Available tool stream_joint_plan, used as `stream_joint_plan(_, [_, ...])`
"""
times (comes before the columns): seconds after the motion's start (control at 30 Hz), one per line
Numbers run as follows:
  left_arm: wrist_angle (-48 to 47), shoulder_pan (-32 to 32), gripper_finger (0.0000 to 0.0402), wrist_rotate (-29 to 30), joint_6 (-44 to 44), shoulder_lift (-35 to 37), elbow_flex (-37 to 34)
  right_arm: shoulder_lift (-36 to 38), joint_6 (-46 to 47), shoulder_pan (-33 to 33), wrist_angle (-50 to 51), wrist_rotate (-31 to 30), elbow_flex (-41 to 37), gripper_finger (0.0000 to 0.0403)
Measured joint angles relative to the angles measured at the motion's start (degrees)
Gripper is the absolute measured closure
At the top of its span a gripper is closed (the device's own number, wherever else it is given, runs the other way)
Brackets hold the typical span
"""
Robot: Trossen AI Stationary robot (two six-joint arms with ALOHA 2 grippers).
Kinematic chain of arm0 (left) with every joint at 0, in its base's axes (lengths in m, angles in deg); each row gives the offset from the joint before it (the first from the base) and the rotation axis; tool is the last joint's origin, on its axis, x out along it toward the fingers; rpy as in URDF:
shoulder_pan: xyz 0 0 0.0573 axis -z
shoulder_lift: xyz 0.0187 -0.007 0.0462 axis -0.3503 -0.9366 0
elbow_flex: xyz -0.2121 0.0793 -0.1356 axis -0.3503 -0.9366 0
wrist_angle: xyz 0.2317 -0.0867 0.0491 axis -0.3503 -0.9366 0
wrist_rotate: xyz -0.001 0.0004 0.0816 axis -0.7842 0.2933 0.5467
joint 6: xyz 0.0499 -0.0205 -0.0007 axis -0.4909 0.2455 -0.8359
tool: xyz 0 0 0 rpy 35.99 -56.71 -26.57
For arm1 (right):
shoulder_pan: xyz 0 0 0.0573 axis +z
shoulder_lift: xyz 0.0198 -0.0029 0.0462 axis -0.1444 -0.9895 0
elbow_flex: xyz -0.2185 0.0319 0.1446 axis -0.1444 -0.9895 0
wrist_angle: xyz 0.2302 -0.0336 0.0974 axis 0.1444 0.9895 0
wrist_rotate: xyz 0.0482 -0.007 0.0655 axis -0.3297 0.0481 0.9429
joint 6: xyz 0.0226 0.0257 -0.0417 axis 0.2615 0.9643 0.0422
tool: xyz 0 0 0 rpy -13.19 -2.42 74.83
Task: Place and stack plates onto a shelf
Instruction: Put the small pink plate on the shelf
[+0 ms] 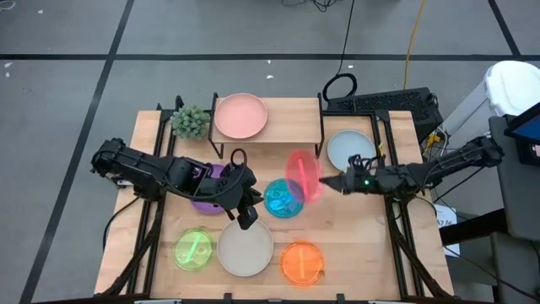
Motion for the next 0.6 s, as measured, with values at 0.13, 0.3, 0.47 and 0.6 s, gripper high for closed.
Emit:
stream_joint_plan(0.13, [0.0,0.0,0.0325,0.0,0.1,0.0,0.0,0.0,-0.4,-4.0,-2.2,0.0,0.0,0.0403])
stream_joint_plan(0.3, [0.2,0.0,0.0325,0.0,0.1,0.0,0.0,0.0,0.1,-8.7,-3.9,0.1,0.0,0.0403])
stream_joint_plan(0.47, [0.2,0.0,0.0325,0.0,0.1,0.0,0.0,0.0,-1.0,-13.0,-4.7,0.3,1.1,0.0403])
stream_joint_plan(0.6, [0.2,0.0,0.0325,0.0,0.1,0.0,0.0,-0.4,-4.1,-17.3,2.1,3.7,6.8,0.0403])
